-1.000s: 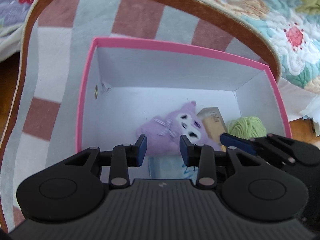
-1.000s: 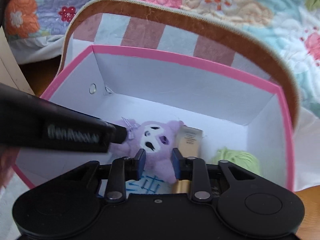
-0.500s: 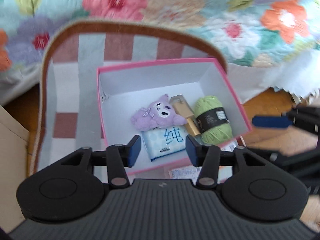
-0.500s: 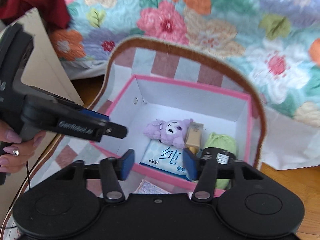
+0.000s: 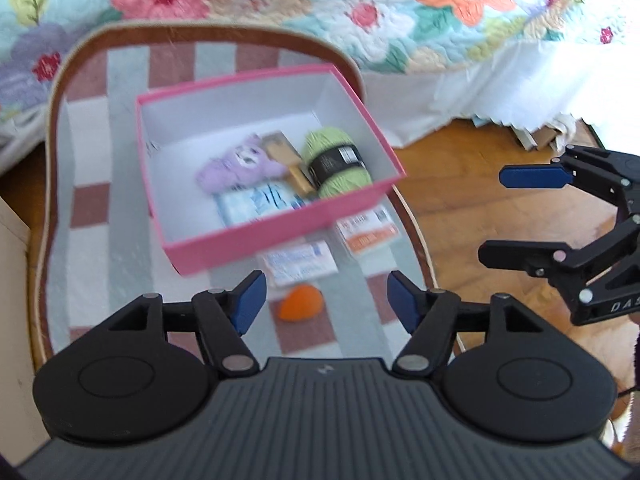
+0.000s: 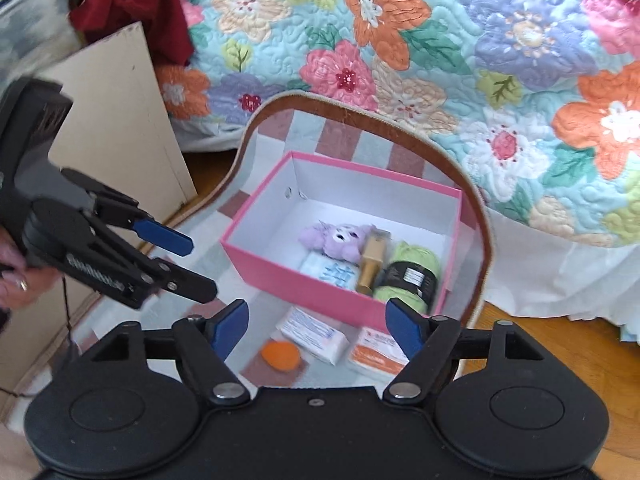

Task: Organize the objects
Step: 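Open the left tool and withdraw it from the box, then move the left tool to the clear case with orange label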

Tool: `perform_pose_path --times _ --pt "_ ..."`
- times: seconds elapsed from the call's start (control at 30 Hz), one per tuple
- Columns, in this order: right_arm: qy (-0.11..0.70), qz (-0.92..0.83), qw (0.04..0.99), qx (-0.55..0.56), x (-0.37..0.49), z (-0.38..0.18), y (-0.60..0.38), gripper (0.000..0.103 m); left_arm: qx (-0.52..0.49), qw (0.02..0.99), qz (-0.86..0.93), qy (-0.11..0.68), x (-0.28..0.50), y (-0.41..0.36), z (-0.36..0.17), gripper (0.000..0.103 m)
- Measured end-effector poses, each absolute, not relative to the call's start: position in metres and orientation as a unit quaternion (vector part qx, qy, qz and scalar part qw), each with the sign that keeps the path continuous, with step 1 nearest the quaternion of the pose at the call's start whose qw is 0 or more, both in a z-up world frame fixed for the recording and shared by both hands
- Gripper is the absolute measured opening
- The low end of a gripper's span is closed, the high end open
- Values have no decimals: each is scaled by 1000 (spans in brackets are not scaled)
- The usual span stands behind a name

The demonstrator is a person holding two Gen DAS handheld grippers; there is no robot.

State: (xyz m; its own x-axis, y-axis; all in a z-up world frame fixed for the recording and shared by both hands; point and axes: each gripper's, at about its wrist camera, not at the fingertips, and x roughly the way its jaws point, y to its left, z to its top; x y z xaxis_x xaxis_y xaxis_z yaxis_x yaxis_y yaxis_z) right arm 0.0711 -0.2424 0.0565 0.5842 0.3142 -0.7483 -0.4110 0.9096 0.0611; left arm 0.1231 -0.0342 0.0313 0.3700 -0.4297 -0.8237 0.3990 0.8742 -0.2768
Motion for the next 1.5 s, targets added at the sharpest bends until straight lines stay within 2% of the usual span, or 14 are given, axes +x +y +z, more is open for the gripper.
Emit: perform_pose_path --times 0.23,0.3,0.33,0.67,0.87,1.0,1.23,1.37,1.43,1.5 --pt "417 209 884 -22 46 24 -261 83 -14 821 -256 510 109 -47 11 80" --pt "422 205 883 -14 44 12 -265 83 -9 822 -247 512 110 -54 3 92" --pt "424 201 883 -13 44 6 -266 83 -6 824 -232 517 113 -57 -2 95" --pt "406 155 899 -50 73 -47 -265 83 -42 840 -193 505 144 -83 -46 91" --pt "445 157 881 -40 101 -80 -264 83 -71 854 -192 478 155 -92 -68 91" --pt "451 125 884 7 107 -99 -265 83 -66 858 -187 474 163 -102 -86 92" --pt "436 82 896 -21 115 -124 -272 83 -41 861 -219 457 169 -126 -103 92" --pt "439 78 895 -7 124 -138 -282 83 -82 855 -248 449 177 -130 -113 91" --pt "437 80 896 6 127 -141 -286 83 -95 848 -250 458 183 -132 -120 89" --pt "436 87 895 25 129 -144 -289 83 -95 843 -250 467 186 -134 -126 77"
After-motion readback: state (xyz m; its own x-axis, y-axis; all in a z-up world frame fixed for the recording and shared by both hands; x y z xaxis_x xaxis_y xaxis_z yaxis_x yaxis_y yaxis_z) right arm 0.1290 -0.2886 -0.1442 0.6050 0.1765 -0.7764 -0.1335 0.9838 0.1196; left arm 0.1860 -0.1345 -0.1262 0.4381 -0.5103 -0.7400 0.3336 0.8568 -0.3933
